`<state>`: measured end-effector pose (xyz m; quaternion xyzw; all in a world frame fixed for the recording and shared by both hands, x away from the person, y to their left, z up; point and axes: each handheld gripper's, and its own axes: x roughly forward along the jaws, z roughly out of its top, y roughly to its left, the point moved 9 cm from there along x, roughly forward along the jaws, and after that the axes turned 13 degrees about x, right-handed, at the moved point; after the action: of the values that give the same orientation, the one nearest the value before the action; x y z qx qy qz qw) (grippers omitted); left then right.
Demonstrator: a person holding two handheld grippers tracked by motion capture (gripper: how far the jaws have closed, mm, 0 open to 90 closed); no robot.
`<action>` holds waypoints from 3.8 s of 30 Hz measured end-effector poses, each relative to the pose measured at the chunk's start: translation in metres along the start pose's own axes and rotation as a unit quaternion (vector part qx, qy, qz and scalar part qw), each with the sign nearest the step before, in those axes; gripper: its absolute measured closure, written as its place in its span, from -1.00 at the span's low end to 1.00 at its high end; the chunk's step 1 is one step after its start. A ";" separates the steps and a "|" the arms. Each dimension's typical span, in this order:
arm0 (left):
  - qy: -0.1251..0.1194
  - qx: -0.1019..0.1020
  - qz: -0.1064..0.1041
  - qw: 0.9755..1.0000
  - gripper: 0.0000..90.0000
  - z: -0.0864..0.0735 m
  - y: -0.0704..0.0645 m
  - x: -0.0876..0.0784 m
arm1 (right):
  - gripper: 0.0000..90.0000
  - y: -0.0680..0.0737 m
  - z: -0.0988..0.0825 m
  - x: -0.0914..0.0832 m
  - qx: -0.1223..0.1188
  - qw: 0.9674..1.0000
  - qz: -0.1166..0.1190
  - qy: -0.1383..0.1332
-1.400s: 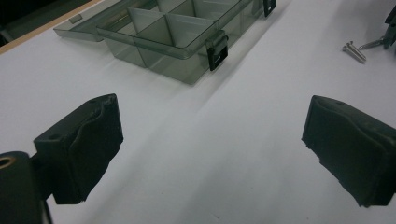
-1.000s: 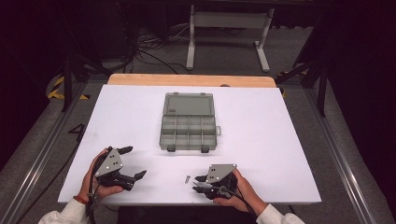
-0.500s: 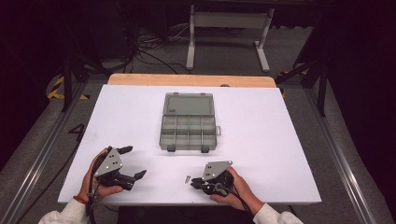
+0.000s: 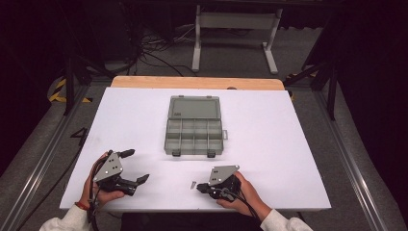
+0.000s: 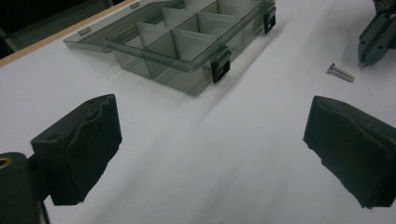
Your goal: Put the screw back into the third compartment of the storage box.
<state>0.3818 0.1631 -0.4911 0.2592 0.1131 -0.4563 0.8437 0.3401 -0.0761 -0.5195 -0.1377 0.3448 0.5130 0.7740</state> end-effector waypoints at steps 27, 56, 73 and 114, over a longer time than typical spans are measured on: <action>-0.009 -0.007 0.000 1.000 -0.92 0.000 0.002 -0.001 | 0.97 -0.034 0.052 -0.024 0.010 0.996 -0.040 -0.080; -0.013 -0.010 -0.002 1.000 -0.93 0.000 0.002 -0.002 | 0.97 -0.086 0.090 -0.025 0.033 0.990 -0.086 -0.104; -0.017 -0.009 -0.002 1.000 -0.93 0.001 0.003 -0.002 | 0.97 -0.125 0.109 -0.010 0.060 0.987 -0.116 -0.090; -0.021 -0.009 -0.011 1.000 -0.93 0.000 0.001 -0.001 | 0.95 -0.165 0.102 0.011 0.109 0.980 -0.155 -0.056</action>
<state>0.3818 0.1645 -0.4900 0.2411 0.1022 -0.4700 0.8429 0.5297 -0.0827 -0.4767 -0.0749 0.3291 0.3534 0.8725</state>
